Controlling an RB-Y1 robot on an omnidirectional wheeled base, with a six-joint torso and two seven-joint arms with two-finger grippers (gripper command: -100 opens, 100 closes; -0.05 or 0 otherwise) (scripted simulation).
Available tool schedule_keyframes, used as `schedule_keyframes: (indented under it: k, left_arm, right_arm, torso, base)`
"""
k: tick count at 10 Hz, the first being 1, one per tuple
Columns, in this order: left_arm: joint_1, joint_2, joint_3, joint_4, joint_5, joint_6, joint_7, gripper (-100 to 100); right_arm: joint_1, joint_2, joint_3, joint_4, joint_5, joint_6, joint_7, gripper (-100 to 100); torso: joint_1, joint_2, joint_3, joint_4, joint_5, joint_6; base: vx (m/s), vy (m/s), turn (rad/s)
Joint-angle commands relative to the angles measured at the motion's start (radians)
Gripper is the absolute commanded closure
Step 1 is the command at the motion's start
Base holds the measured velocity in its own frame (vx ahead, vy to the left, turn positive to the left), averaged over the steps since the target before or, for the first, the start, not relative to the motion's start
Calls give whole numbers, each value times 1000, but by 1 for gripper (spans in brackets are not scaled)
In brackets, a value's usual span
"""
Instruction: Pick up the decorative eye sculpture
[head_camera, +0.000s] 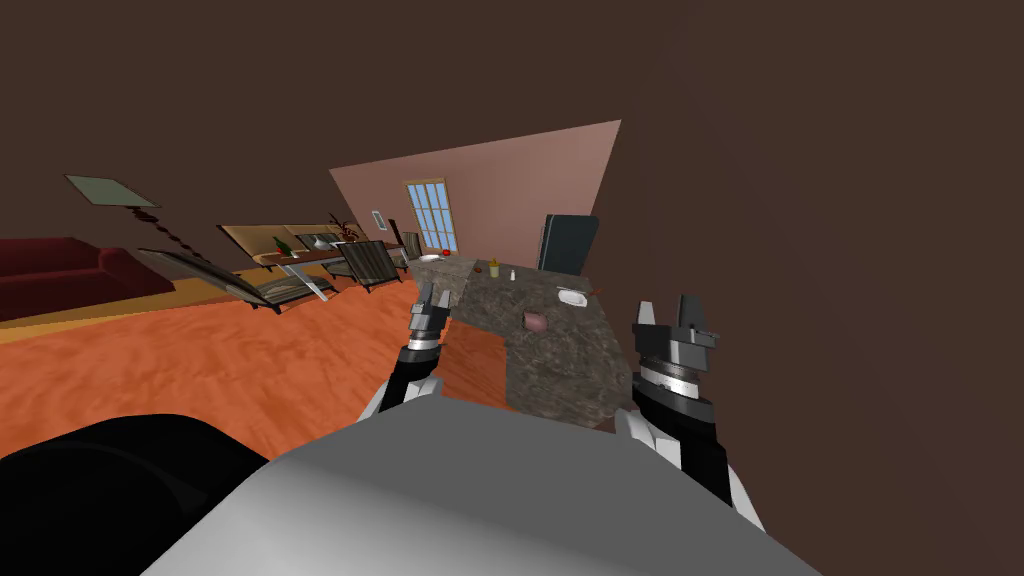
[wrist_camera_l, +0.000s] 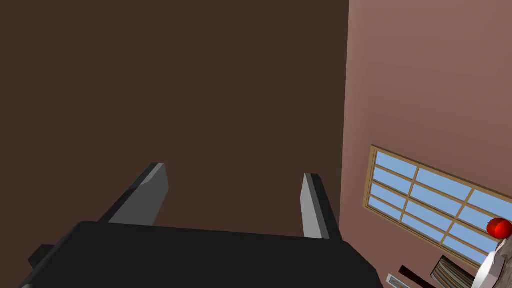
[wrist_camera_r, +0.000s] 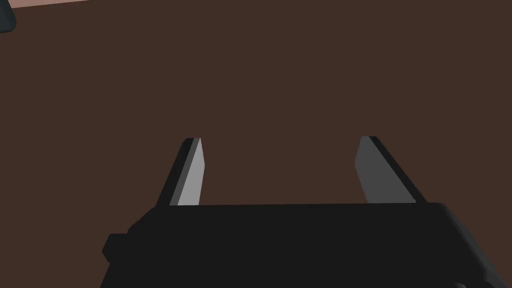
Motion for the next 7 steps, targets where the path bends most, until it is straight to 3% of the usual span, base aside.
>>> schedule_keyframes:
  k: [1,5,7]
  left_arm:
    - [0,0,0,0,0,0,0,0]
    - [0,0,0,0,0,0,0,0]
    - [0,0,0,0,0,0,0,0]
  right_arm:
    - [21,-36,-7,14,8,8,-2,-100]
    - [102,-107,-36,61,34,38,-5,-100]
    - [164,-138,-58,95,52,59,-5,-100]
  torso:
    - [0,0,0,0,0,0]
    - [10,5,3,1,2,0]
    - [12,3,2,1,3,0]
  base:
    - [-41,68,95]
    - [-74,138,145]
    - [-40,210,203]
